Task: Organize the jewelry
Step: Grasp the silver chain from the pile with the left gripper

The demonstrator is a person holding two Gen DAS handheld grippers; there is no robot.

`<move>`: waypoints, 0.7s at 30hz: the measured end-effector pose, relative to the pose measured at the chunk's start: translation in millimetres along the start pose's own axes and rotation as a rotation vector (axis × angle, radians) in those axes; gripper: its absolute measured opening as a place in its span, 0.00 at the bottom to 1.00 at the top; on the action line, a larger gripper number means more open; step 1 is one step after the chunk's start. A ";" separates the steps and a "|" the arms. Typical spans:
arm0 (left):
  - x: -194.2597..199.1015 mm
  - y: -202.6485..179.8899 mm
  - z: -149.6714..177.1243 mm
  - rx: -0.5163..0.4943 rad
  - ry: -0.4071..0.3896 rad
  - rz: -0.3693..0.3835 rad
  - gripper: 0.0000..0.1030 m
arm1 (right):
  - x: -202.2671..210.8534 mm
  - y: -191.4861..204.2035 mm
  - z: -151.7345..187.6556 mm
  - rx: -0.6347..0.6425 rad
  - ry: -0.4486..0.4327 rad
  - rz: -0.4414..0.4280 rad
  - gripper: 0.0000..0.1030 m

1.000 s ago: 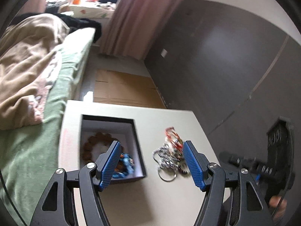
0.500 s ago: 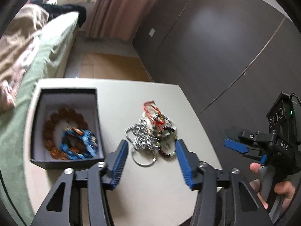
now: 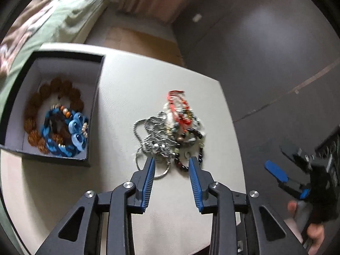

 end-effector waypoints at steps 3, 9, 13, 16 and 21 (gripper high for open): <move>-8.2 -2.1 -1.5 0.035 0.023 -0.001 0.33 | 0.1 -7.2 -2.8 0.000 -0.003 0.022 0.94; -21.5 -0.2 -5.1 0.081 0.023 -0.077 0.33 | 4.8 -12.6 -4.1 -0.025 -0.002 -0.006 0.94; -31.1 -4.3 -5.1 0.047 0.017 -0.151 0.33 | 8.3 -17.8 -5.4 -0.044 -0.003 -0.019 0.94; -39.2 0.2 -4.0 0.041 0.018 -0.230 0.33 | 10.5 -21.6 -5.3 -0.056 -0.005 -0.022 0.94; -46.1 11.5 -3.2 0.053 0.003 -0.292 0.33 | 13.4 -24.7 -4.5 -0.066 -0.002 -0.031 0.94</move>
Point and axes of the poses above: each gripper's, at about its wrist camera, not at the fingertips, and x roughly against the way its jaws point, y to its left, z to its underside, the point moved 10 cm from there along -x, roughly the way its jaws point, and after that the axes turned 7 degrees about x, right-handed, at the moved point
